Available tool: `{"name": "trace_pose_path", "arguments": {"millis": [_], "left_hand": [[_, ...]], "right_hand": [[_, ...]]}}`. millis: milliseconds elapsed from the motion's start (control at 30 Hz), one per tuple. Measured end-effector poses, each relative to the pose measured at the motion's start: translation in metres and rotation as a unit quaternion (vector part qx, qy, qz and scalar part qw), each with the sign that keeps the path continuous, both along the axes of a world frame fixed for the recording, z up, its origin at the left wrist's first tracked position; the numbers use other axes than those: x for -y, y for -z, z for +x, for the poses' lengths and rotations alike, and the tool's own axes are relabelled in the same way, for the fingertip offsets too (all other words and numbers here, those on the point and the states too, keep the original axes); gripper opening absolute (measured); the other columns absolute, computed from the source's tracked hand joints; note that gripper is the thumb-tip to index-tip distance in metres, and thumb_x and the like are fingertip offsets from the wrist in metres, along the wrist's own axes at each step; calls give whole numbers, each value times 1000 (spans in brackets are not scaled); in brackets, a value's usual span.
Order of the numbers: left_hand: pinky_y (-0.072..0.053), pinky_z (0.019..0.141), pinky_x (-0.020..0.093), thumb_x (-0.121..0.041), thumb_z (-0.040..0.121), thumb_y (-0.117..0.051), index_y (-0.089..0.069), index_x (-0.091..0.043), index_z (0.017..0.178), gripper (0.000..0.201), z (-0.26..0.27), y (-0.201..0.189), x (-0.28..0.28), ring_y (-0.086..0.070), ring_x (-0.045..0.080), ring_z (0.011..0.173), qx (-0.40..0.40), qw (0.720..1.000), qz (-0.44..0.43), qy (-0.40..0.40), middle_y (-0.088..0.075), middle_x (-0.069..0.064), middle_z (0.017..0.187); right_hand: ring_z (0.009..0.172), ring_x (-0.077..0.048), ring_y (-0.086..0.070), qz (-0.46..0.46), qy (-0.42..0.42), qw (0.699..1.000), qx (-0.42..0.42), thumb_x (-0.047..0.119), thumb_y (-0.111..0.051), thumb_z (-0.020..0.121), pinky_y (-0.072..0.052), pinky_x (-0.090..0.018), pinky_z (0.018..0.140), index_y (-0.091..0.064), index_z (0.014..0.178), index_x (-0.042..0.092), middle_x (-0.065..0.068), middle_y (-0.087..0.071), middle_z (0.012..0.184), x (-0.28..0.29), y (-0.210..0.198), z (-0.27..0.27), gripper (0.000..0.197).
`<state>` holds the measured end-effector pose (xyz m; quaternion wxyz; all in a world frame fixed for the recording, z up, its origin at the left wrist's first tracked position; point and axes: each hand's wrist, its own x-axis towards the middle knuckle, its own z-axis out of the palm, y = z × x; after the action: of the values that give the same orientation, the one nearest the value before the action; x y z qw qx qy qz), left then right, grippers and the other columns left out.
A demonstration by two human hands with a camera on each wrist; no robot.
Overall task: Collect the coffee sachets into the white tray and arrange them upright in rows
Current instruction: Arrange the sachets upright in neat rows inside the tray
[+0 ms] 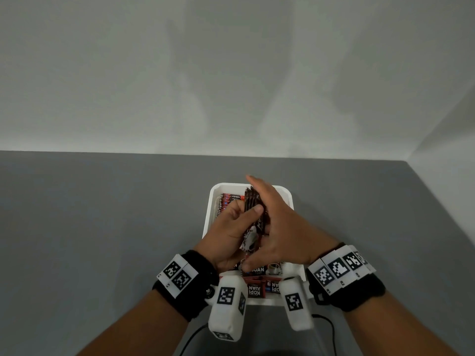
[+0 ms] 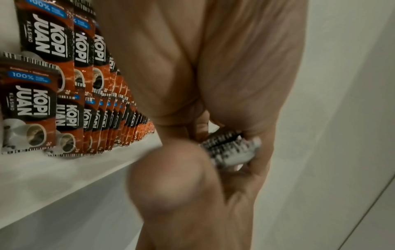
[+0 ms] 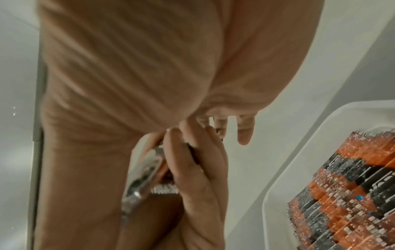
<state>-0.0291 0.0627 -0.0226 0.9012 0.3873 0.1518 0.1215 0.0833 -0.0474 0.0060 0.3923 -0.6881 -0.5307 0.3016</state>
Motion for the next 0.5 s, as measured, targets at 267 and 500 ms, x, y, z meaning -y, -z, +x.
{"name": "trace_pose_path", "arguments": {"millis": [267, 500], "left_hand": [[-55, 90, 39, -14, 95, -63, -57, 3, 125, 35, -1, -4, -2, -67, 31, 99, 3, 999, 0, 53, -61, 26, 114], [-57, 79, 41, 10, 84, -45, -59, 6, 119, 37, -1, -15, -13, -64, 35, 91, -54, 997, 33, 50, -58, 33, 111]], "right_hand": [[145, -6, -27, -15, -3, 997, 76, 25, -91, 57, -38, -40, 117, -19, 158, 30, 12, -29, 153, -4, -1, 1, 124], [142, -8, -38, -31, 9, 999, 6, 43, -98, 53, -42, -35, 113, -10, 160, 33, 13, -30, 155, -7, 2, 0, 139]]}}
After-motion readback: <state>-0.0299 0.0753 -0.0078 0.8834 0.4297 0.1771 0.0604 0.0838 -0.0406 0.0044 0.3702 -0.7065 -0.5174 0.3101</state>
